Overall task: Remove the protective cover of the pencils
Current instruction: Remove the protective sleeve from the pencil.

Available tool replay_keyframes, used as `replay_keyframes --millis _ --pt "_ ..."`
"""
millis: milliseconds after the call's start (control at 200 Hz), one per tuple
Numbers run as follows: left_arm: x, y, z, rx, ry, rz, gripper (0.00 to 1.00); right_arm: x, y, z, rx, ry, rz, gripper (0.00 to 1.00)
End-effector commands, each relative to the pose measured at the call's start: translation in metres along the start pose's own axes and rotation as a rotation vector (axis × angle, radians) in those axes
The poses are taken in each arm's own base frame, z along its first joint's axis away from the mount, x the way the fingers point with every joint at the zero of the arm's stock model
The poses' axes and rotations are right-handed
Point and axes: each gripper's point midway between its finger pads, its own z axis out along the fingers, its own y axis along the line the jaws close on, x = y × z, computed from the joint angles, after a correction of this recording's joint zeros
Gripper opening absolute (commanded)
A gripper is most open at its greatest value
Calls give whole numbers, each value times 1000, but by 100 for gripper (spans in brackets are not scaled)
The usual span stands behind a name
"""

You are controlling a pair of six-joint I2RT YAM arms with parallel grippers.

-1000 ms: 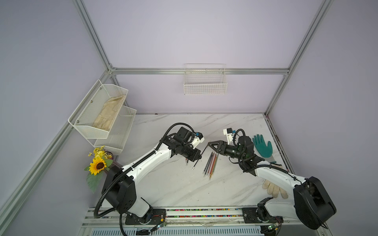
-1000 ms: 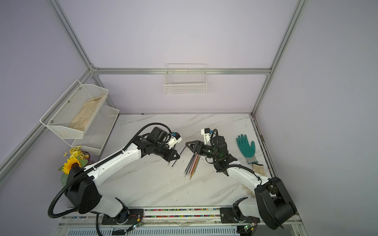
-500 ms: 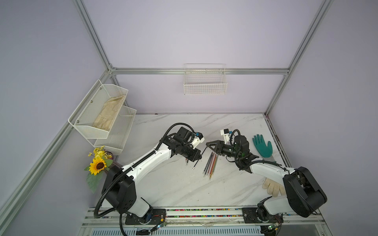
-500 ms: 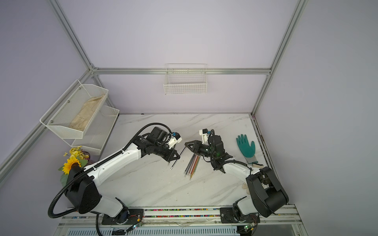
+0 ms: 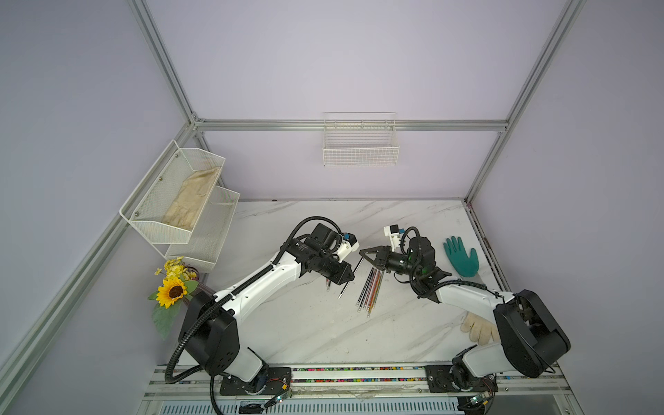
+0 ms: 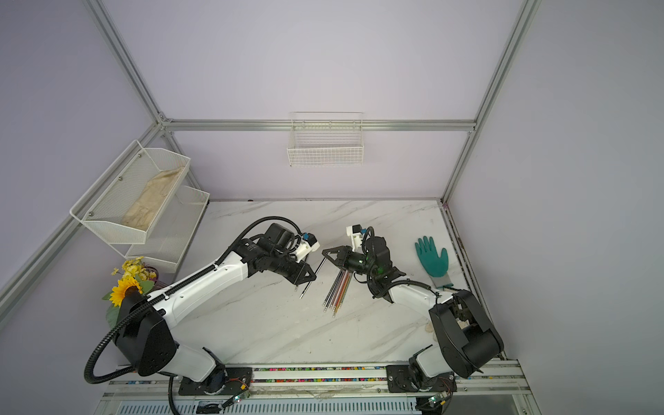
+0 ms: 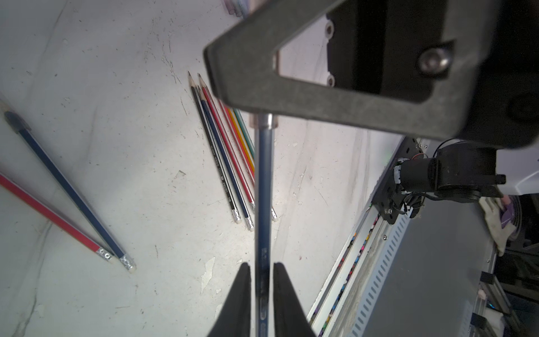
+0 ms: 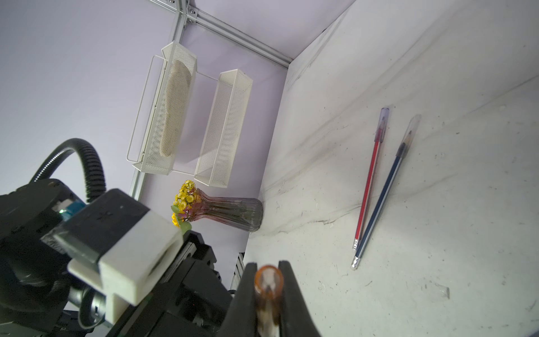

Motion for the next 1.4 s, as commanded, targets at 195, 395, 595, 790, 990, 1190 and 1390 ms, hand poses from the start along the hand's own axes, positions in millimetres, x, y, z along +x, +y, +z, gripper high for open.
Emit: replay_keyframes --millis 195,395,595,790,990,1190,1390 --pt "-24 -13 -16 17 -68 56 25 -10 30 -8 -62 -40 -34 9" --pt "-23 -14 -14 23 -63 56 24 -19 38 -5 -75 -53 -37 9" --pt "-22 -14 -13 24 -58 53 16 -26 41 -5 -72 -80 -49 9" --pt "-22 -14 -13 28 -58 54 0 -27 42 -4 -65 -76 -54 10" --pt "-22 -12 -13 14 -59 54 0 -26 39 -7 -54 -84 -52 22" --pt "-22 -12 -15 9 -59 50 0 -28 40 -22 8 -107 -80 43" --pt "-19 -11 -15 3 -51 50 0 -29 36 -41 103 -132 -124 44"
